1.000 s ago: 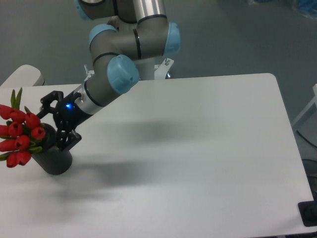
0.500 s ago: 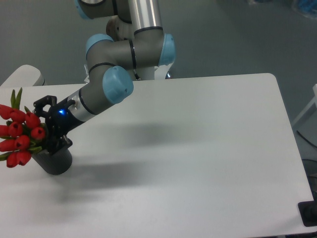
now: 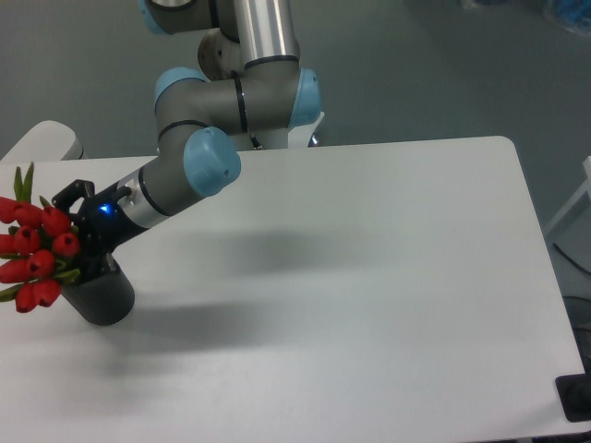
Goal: Pick up the flowers from the vase
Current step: 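Lower the gripper around the tulip stems and close it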
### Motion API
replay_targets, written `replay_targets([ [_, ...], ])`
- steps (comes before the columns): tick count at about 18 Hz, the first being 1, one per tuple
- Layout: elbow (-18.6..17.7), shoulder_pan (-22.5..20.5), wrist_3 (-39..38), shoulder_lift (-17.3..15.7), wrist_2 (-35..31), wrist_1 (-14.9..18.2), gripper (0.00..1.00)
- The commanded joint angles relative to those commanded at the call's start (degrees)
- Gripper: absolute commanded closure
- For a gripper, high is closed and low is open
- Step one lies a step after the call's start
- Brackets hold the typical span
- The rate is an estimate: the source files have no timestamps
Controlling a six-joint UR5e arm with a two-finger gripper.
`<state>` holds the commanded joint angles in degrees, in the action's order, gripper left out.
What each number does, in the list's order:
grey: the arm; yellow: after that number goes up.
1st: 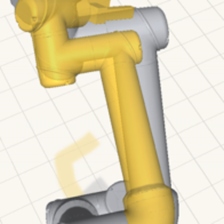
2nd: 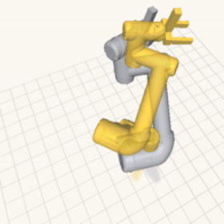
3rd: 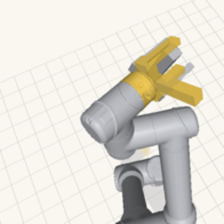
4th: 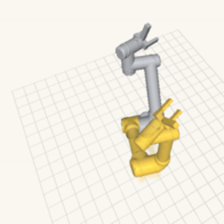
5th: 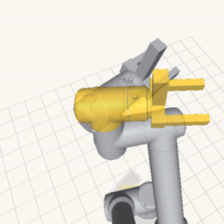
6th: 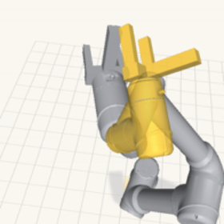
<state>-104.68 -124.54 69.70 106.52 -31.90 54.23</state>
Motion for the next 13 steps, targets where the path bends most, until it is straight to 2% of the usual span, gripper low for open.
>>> replay_targets([
  [2, 0.09, -0.26, -0.88, -0.26, 0.0, 0.0, 0.79],
  [7, 0.44, -1.14, -1.76, -0.79, 2.01, -0.26, 0.79],
  [13, 1.67, -2.46, -6.67, -3.51, 4.92, -0.35, 0.79],
])
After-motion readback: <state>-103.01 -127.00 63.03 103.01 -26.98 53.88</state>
